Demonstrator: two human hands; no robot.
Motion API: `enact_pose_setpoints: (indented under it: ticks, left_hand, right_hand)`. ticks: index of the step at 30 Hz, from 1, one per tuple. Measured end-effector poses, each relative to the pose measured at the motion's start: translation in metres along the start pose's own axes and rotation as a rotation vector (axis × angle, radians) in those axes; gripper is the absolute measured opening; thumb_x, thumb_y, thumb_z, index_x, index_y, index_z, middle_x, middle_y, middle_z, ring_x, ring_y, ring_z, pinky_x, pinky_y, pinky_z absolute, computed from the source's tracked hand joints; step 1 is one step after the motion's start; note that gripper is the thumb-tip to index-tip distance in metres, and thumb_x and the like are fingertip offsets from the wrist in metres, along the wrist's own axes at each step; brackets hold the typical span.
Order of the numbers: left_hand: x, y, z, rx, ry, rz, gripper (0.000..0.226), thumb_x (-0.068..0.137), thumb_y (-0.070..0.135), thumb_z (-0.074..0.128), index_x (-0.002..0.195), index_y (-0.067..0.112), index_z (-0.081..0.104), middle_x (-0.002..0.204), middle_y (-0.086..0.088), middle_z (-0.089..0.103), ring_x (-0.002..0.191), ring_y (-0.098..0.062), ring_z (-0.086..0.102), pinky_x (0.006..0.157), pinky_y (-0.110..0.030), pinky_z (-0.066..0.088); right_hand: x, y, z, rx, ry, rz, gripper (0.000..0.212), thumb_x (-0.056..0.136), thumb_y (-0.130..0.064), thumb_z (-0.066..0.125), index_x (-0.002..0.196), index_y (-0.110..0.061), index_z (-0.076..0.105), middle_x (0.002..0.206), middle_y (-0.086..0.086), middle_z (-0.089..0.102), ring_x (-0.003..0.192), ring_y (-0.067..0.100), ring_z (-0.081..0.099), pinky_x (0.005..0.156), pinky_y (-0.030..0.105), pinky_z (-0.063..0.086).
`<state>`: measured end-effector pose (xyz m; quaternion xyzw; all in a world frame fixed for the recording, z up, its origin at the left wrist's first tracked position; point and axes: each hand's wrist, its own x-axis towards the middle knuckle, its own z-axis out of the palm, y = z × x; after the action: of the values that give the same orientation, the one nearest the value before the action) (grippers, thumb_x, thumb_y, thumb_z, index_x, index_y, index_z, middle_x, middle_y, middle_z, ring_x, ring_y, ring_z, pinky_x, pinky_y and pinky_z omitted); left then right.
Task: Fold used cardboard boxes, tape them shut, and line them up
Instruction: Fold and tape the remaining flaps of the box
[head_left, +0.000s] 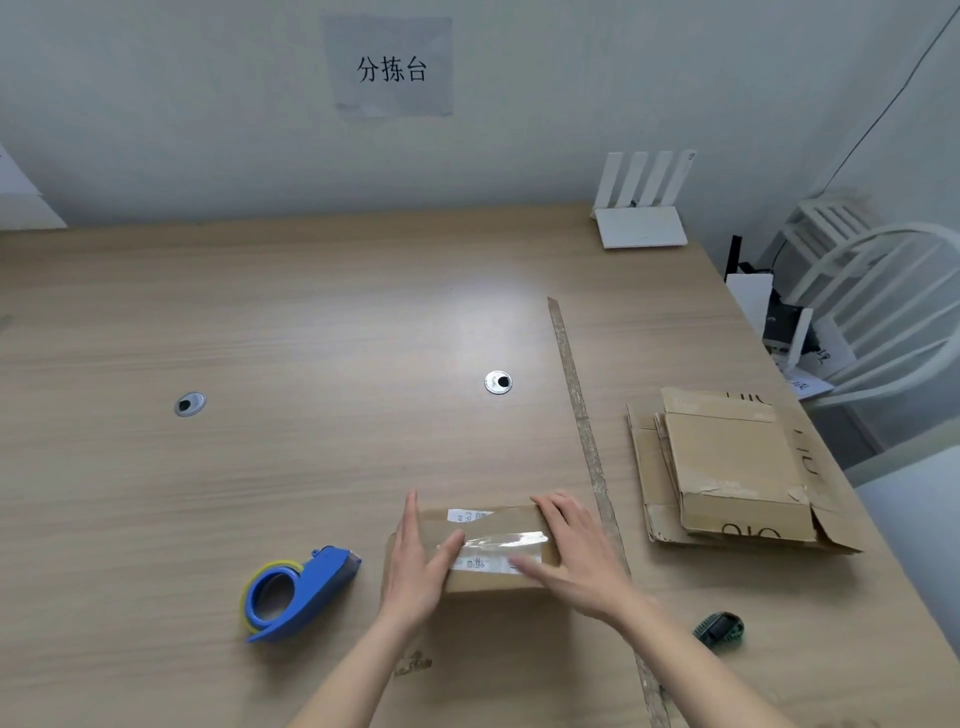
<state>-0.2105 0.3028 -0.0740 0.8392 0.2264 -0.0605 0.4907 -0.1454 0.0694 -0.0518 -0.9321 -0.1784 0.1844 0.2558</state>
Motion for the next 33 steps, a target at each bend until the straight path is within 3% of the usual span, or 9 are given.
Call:
enact_pose_setpoints:
  ticks: [3,5,8,13,18,22,28,30,33]
  left_hand:
    - [-0.003,0.000,0.003,0.000,0.033,-0.010,0.090,0.088,0.063,0.059,0.156,0.045,0.004,0.163,0.016,0.019,0.149,-0.012,0.023,0.113,-0.037,0.032]
    - [-0.004,-0.001,0.002,0.032,0.044,-0.008,0.089,0.087,0.066,0.057,0.155,0.048,0.003,0.163,0.016,0.019,0.148,-0.012,0.025,0.110,-0.039,0.034]
    - [-0.003,-0.003,0.000,0.052,0.032,-0.006,0.086,0.088,0.067,0.054,0.154,0.050,0.003,0.163,0.015,0.019,0.148,-0.014,0.026,0.110,-0.042,0.035]
    - [-0.003,-0.001,0.001,0.049,0.015,0.031,0.084,0.088,0.068,0.047,0.155,0.047,0.001,0.165,0.013,0.016,0.150,-0.011,0.020,0.112,-0.037,0.031]
    - [0.012,-0.003,-0.008,0.136,-0.056,0.040,0.098,0.079,0.087,0.040,0.156,0.043,-0.001,0.165,0.012,0.015,0.150,-0.016,0.023,0.113,-0.041,0.032]
    - [0.039,0.017,-0.020,0.365,-0.010,0.046,0.103,0.080,0.081,0.049,0.158,0.037,-0.001,0.165,0.003,0.021,0.146,-0.025,0.034,0.110,-0.049,0.040]
    - [0.023,0.025,-0.010,0.445,0.176,0.257,0.079,0.088,0.063,0.058,0.155,0.040,0.022,0.163,0.002,0.022,0.147,-0.021,0.030,0.117,-0.046,0.032]
    - [0.009,0.012,-0.005,0.446,0.156,0.323,0.066,0.091,0.061,0.057,0.150,0.043,0.033,0.162,0.008,0.024,0.145,-0.017,0.032,0.115,-0.043,0.035]
    - [-0.005,-0.002,-0.002,0.337,0.024,0.250,0.058,0.093,0.065,0.049,0.147,0.057,0.029,0.162,0.020,0.021,0.145,-0.008,0.030,0.109,-0.034,0.039]
  right_hand:
    - [0.006,-0.024,0.023,-0.002,0.249,0.155,0.076,0.082,-0.087,0.031,0.132,-0.031,0.046,0.132,-0.016,0.044,0.135,0.010,0.035,0.118,0.033,0.023]
    - [0.011,-0.026,0.033,0.002,0.309,0.172,0.069,0.082,-0.083,0.037,0.125,-0.031,0.049,0.126,-0.016,0.046,0.129,0.009,0.038,0.112,0.033,0.031]
    - [0.013,0.004,0.027,0.114,0.250,0.119,0.055,0.084,-0.076,0.046,0.125,-0.039,0.052,0.131,-0.024,0.044,0.132,0.004,0.039,0.107,0.036,0.040]
    - [0.001,0.052,0.004,0.254,0.081,0.126,0.071,0.089,-0.079,0.034,0.149,-0.042,0.039,0.158,-0.025,0.023,0.151,0.001,0.015,0.122,0.034,0.020]
    - [0.004,0.046,0.002,0.181,0.089,0.011,0.070,0.094,-0.074,0.031,0.156,-0.045,0.020,0.161,-0.025,0.019,0.149,-0.004,0.016,0.122,0.036,0.025]
    - [-0.010,0.031,-0.014,-0.024,-0.026,-0.082,0.074,0.084,-0.077,0.051,0.149,-0.055,0.024,0.150,-0.025,0.027,0.135,0.000,0.034,0.103,0.024,0.036]
    - [-0.015,-0.004,0.007,-0.145,0.206,0.152,0.083,0.065,-0.091,0.049,0.137,-0.050,0.041,0.119,-0.019,0.048,0.110,0.007,0.052,0.085,0.026,0.045]
    - [-0.014,-0.022,0.021,-0.131,0.282,0.259,0.079,0.068,-0.091,0.048,0.133,-0.048,0.040,0.113,-0.012,0.048,0.105,0.013,0.053,0.081,0.028,0.048]
    - [-0.008,-0.045,0.037,0.035,0.236,0.269,0.059,0.085,-0.078,0.048,0.133,-0.046,0.035,0.114,-0.009,0.043,0.108,0.016,0.056,0.081,0.032,0.051]
